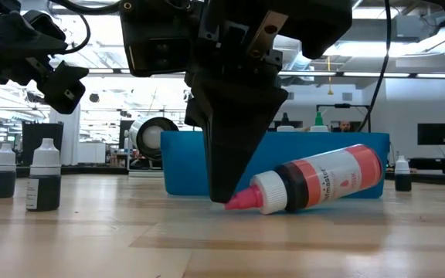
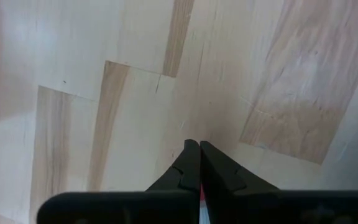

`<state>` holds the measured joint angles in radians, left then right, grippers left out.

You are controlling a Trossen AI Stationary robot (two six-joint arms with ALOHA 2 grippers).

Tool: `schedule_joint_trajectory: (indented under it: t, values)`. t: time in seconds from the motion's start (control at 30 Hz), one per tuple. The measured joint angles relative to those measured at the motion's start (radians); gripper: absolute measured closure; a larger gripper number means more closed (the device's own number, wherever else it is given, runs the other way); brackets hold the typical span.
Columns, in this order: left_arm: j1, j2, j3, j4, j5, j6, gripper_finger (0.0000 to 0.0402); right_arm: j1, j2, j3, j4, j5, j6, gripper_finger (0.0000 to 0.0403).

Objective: Pick & Place food coloring
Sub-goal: Put the large pink food coloring bottle into the blue bin

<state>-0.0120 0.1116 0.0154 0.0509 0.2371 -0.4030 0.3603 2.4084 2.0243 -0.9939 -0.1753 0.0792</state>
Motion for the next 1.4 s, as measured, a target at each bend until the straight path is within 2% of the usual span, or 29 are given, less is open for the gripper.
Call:
schedule_joint_trajectory:
  t: [0.8,0.93,1.17,1.4]
  values:
    - [0.000,0.000,0.000,0.000,0.000,-0.002,0.0209,-0.004,0.000,0.000,0.001,-0.011,0.026,0.0402]
    - [0.000,0.000,0.000,0.000,0.000,-0.002,0.0209,-0.013,0.000,0.003,-0.001,-0.052,0.019,0.0401]
    - [0.000,0.000,0.000,0.000,0.000,-0.002,0.0209,-0.033,0.002,0.068,-0.035,-0.065,-0.008,0.0351]
    - [0.000,0.000,0.000,0.000,0.000,-0.002,0.0209,-0.042,0.002,0.117,-0.177,-0.064,-0.011,0.0310]
